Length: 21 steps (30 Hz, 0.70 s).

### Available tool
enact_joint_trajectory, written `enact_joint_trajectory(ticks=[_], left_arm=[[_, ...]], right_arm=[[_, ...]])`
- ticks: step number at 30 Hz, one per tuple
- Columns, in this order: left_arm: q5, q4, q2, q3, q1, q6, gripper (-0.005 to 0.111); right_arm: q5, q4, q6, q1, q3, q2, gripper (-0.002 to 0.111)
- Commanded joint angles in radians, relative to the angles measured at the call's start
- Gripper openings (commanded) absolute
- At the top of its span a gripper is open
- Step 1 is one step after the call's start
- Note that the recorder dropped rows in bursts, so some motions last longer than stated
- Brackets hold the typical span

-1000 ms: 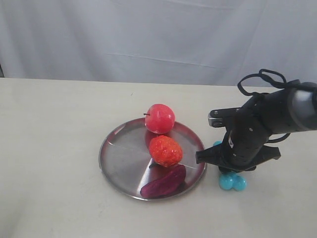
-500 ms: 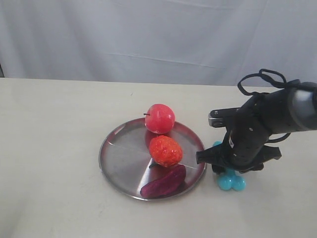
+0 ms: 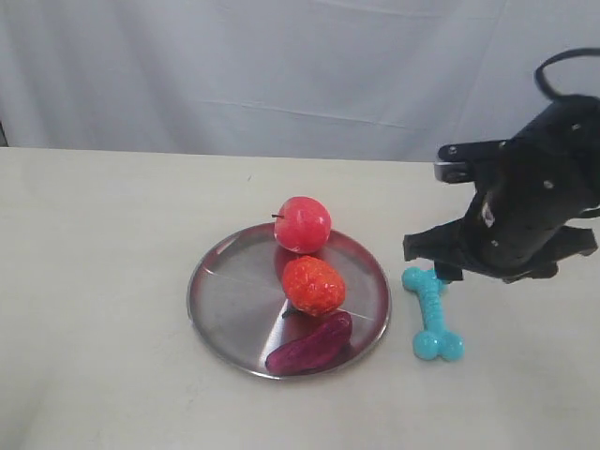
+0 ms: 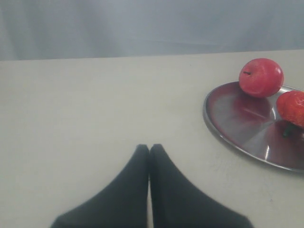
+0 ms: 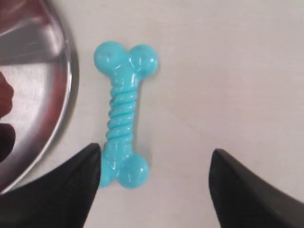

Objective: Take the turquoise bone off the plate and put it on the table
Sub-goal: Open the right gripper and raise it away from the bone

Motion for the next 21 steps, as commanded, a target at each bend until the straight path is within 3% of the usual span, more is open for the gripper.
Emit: enact_joint_trajectory(ticks=[1, 8, 12, 14, 17, 19, 20, 21], left_arm=[[-0.001, 0.0, -0.001, 0.003, -0.003, -0.001, 0.0], [-0.001, 0.0, -0.001, 0.003, -0.003, -0.001, 0.0], [-0.001, 0.0, -0.001, 0.003, -0.003, -0.001, 0.0], [-0.001, 0.0, -0.001, 0.003, -0.003, -0.001, 0.0], [-0.001, 0.0, -0.001, 0.003, -0.003, -0.001, 0.0], [-0.001, 0.0, -0.001, 0.003, -0.003, -0.001, 0.0], [-0.001, 0.0, -0.001, 0.003, -0.003, -0.001, 0.0], [-0.001, 0.0, -0.001, 0.003, -0.003, -0.001, 0.0]], right_arm=[[0.144, 0.01, -0.027, 0.015, -0.003, -0.161, 0.063], [0.45, 0.048, -0.081, 0.184, -0.003, -0.422, 0.063], [0.482, 0.083, -0.074, 0.333, 0.024, -0.599, 0.061], [0.482, 0.106, -0.048, 0.407, 0.05, -0.678, 0.054], [0.482, 0.128, -0.005, 0.495, 0.092, -0.788, 0.034], [0.482, 0.135, 0.007, 0.547, 0.115, -0.859, 0.018], [0.482, 0.135, 0.008, 0.585, 0.128, -0.92, 0.003], [0.482, 0.133, 0.012, 0.599, 0.137, -0.947, 0.0]])
